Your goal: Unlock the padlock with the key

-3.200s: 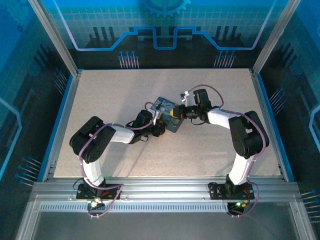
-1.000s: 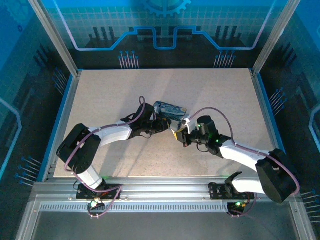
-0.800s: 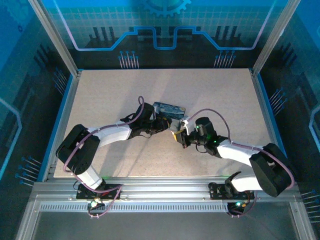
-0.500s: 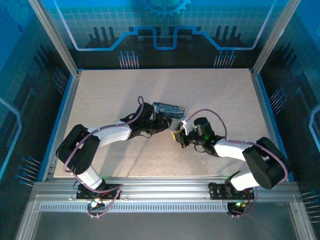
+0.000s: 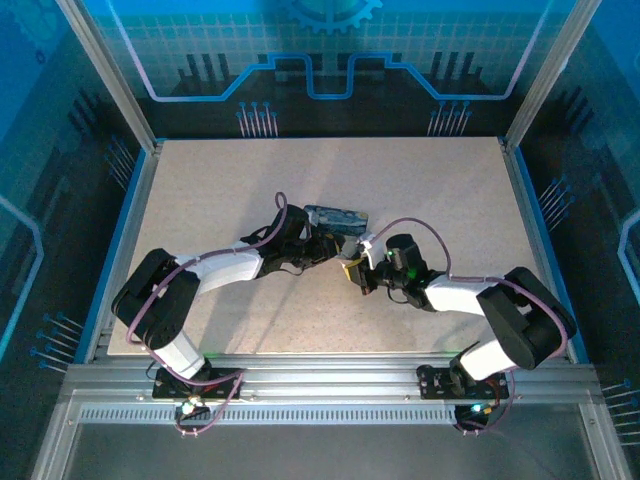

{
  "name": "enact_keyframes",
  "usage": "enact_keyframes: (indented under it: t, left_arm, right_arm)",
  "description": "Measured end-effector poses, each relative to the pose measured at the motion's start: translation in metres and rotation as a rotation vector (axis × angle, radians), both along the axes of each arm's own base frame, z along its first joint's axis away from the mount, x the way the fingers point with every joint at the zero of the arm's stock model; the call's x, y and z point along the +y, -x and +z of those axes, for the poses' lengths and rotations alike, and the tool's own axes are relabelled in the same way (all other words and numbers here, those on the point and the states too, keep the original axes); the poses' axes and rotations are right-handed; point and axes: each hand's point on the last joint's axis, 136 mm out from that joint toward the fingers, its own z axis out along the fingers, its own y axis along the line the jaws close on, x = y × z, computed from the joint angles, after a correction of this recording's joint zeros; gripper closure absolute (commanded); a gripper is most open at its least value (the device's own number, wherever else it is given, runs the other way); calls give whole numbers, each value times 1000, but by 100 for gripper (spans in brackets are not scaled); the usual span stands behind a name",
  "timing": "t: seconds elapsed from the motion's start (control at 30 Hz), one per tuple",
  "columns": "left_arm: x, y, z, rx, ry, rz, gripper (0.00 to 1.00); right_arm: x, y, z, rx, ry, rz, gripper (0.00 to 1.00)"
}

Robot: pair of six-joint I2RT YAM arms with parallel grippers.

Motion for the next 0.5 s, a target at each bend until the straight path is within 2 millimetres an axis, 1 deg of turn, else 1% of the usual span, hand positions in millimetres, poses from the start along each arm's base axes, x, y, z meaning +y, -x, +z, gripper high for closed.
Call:
enact_keyframes:
  t: [0.27,0.5]
  left_arm:
    - [0,0,0,0,0,0,93]
    - [0,0,0,0,0,0,93]
  right_arm:
    - [2,-9,1,-5,-3,-9,100]
    - [1,-13,-2,0,0,-16,100]
